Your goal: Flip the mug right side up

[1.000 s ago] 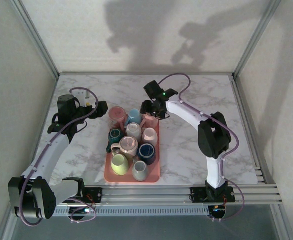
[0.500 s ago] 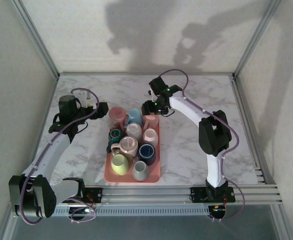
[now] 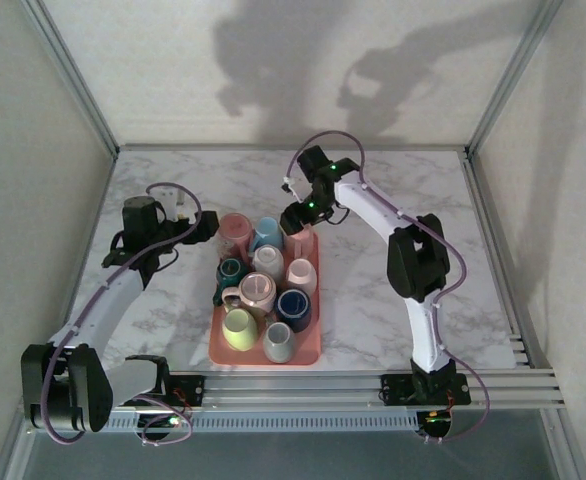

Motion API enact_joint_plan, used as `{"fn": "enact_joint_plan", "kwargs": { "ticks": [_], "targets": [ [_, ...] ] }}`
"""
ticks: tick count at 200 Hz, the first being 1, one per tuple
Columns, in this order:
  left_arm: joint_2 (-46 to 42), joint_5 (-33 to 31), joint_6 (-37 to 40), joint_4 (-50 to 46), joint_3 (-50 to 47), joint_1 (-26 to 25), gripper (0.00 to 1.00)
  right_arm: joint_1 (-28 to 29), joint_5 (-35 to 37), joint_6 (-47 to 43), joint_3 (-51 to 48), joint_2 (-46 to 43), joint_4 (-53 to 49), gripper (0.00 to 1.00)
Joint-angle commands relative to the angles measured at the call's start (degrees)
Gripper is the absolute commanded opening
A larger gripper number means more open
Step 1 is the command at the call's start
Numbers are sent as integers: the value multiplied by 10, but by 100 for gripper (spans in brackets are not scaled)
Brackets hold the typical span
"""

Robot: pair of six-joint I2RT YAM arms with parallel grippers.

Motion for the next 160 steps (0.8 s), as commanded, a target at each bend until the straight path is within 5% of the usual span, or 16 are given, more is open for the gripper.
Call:
{"fn": "enact_joint_plan", "kwargs": {
  "ticks": [1,46,62,113,160],
  "targets": [
    [1,-11,-3,13,-4,-7,97,-2,-32,-90,43,31,-21,74],
    [-1,-30,1,-2,-2,-9,97,-2,-30,-93,97,55,-50,84],
    [-2,-29,-3,1,-2,-10,98,-2,-46,-49,74,23,-20,98],
    [8,-25,-10,14,-5,-13,98,3,-16,142,-105,-128,113,98],
    [15,-27,-15,24,-11,-20,98,36,148,406,-238,-221,152,98]
  ]
}}
